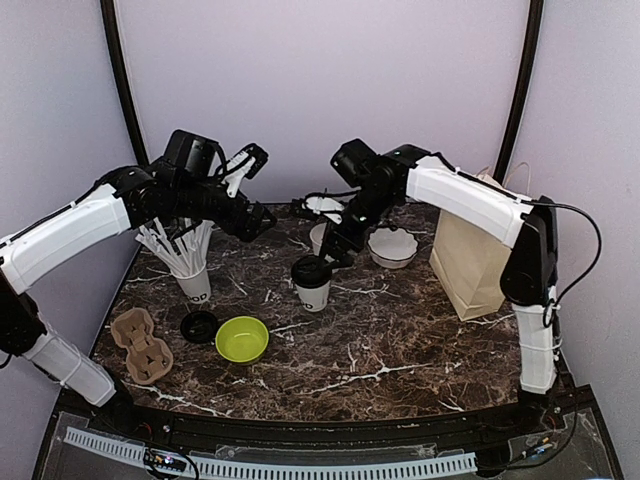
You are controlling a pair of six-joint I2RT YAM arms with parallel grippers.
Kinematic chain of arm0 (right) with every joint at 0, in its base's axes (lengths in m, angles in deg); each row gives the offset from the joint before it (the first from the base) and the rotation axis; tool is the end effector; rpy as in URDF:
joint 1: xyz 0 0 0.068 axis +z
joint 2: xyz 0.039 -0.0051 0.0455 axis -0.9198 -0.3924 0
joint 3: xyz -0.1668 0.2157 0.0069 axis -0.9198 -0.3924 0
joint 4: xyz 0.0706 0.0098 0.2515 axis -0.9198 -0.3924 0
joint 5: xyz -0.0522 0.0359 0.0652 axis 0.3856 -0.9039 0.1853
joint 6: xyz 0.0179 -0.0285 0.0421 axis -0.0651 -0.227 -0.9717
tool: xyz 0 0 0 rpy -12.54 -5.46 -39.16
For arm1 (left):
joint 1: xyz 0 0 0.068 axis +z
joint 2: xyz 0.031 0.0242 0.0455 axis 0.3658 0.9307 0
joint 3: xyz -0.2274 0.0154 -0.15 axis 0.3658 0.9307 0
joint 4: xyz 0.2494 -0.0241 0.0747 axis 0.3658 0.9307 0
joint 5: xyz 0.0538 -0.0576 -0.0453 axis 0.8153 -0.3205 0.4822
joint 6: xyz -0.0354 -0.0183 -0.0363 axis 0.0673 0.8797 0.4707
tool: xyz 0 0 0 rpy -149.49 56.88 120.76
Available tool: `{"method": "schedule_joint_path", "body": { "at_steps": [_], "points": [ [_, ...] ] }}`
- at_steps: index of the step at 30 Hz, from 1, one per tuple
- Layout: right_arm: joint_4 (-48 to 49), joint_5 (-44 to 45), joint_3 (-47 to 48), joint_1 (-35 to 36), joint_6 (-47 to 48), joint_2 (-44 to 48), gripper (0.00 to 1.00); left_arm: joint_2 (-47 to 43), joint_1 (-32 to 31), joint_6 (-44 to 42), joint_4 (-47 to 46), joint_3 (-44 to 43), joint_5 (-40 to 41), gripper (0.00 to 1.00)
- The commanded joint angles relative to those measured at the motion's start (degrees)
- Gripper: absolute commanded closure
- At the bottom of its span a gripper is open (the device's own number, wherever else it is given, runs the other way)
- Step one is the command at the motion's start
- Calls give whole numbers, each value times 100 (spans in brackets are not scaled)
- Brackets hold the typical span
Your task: Pack the takeout coffee
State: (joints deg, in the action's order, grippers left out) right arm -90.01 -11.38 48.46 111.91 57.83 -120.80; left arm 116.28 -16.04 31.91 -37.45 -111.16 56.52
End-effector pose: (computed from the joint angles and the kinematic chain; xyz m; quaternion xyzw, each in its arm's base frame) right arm 0.3148 0.3320 0.3005 -0.6144 0.7323 0.1982 0.2168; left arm 0.2569 -0.1980 0.3748 0.3274 0.7962 -0.1424 0.4885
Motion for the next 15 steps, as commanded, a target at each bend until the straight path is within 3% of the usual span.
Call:
{"method": "schedule_joint_path", "body": {
  "at_steps": [1, 6, 15],
  "points": [
    [-20, -277, -444, -183, 76, 1016, 9, 418, 23, -220, 547, -452, -715, 5],
    [54, -519, -995, -590, 87, 1730, 10, 1016, -66, -283, 970, -995, -1481, 7],
    [348, -754, -1530, -1266, -96, 2613, 10, 2085, -466, -602, 1657, -1740, -1447, 7]
  ]
}}
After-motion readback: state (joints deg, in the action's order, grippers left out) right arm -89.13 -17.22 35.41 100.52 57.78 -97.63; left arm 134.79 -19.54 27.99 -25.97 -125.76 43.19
